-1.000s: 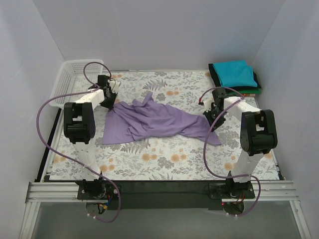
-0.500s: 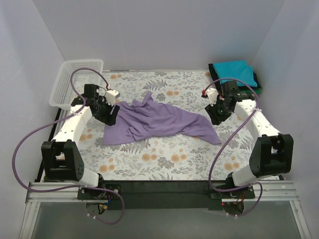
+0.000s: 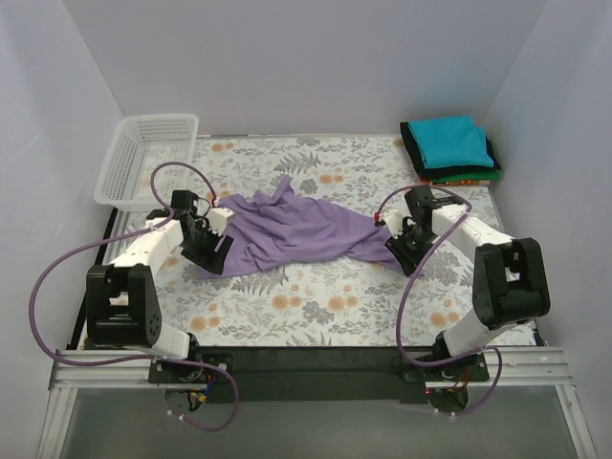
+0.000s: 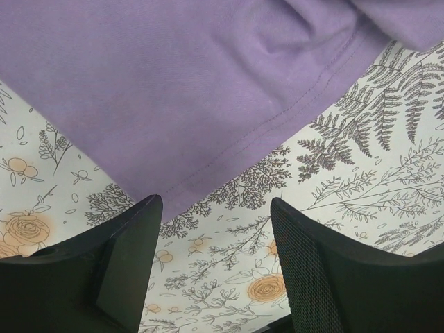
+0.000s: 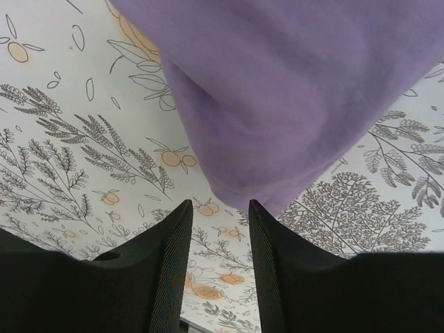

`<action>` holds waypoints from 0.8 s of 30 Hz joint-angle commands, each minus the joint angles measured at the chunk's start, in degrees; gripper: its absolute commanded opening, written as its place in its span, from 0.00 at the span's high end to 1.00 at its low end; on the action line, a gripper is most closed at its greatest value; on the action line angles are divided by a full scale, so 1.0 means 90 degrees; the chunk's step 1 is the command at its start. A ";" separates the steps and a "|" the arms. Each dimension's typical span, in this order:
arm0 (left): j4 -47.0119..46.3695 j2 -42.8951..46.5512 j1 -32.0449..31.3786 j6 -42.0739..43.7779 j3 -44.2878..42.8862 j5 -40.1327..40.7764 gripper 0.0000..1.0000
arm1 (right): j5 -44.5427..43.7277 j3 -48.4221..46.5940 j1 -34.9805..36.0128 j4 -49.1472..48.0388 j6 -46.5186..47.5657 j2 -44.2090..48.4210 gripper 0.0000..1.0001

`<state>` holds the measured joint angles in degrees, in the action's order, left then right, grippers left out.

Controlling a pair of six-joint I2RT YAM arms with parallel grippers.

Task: Fold and stack the t-shirts
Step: Flatten the tshirt out

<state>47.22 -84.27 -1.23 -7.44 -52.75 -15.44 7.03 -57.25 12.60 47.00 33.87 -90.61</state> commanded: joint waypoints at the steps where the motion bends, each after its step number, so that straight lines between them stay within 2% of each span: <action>1: -0.0188 0.0213 0.0010 0.0085 0.0109 0.0094 0.37 | -0.0077 0.0170 0.0182 -0.0173 -0.0003 -0.0001 0.55; 4: -0.0373 0.0164 0.0010 0.0065 0.0255 0.0124 0.36 | -0.0194 0.0346 0.0299 -0.0310 -0.0081 -0.0020 0.43; 8: -0.0676 0.0028 -0.0029 -0.0100 0.0392 0.0046 0.36 | -0.0370 0.0502 0.0338 -0.0603 -0.0110 -0.0224 0.43; 10: -0.0890 -0.0060 -0.0107 -0.0208 0.0451 0.0075 0.36 | -0.0506 0.0463 0.0358 -0.0740 -0.0169 -0.0361 0.48; 11: -0.0959 -0.0080 -0.0146 -0.0276 0.0557 0.0114 0.36 | -0.0527 0.0434 0.0358 -0.0769 -0.0189 -0.0459 0.50; 13: -0.1348 -0.0100 -0.0292 -0.0325 0.0753 0.0298 0.36 | -0.0605 0.0337 0.0358 -0.0828 -0.0257 -0.0508 0.63; 14: -0.1466 -0.0100 -0.0350 -0.0325 0.0976 0.0512 0.36 | -0.0615 0.0298 0.0367 -0.0847 -0.0277 -0.0538 0.73; 16: -0.1817 -0.0148 -0.0517 -0.0316 0.1183 0.0767 0.37 | -0.0634 0.0219 0.0367 -0.0809 -0.0316 -0.0528 0.85; 17: -0.1896 -0.0168 -0.0546 -0.0316 0.1271 0.0943 0.39 | -0.0625 0.0142 0.0358 -0.0789 -0.0316 -0.0460 0.96; 19: -0.1975 -0.0265 -0.0566 -0.0316 0.1398 0.1032 0.50 | -0.0557 0.0063 0.0377 -0.0633 -0.0296 -0.0304 0.99; 21: -0.1966 -0.0295 -0.0566 -0.0296 0.1457 0.1149 0.68 | -0.0420 -0.0073 0.0377 -0.0284 -0.0238 0.0047 0.99; 22: -0.1879 -0.0208 -0.0566 -0.0277 0.1467 0.1130 0.88 | -0.0294 -0.0132 0.0377 -0.0146 -0.0160 0.0377 0.99; 23: -0.1791 -0.0130 -0.0527 -0.0277 0.1447 0.1043 0.99 | -0.0225 -0.0239 0.0377 0.0001 -0.0102 0.0554 0.99; 24: -0.1655 -0.0042 -0.0353 -0.0277 0.1370 0.0713 1.00 | -0.0156 -0.0327 0.0377 0.0302 -0.0024 0.0759 0.99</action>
<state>30.59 -83.90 -5.85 -10.00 -43.13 -6.42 2.33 -55.79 15.77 44.16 31.88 -90.89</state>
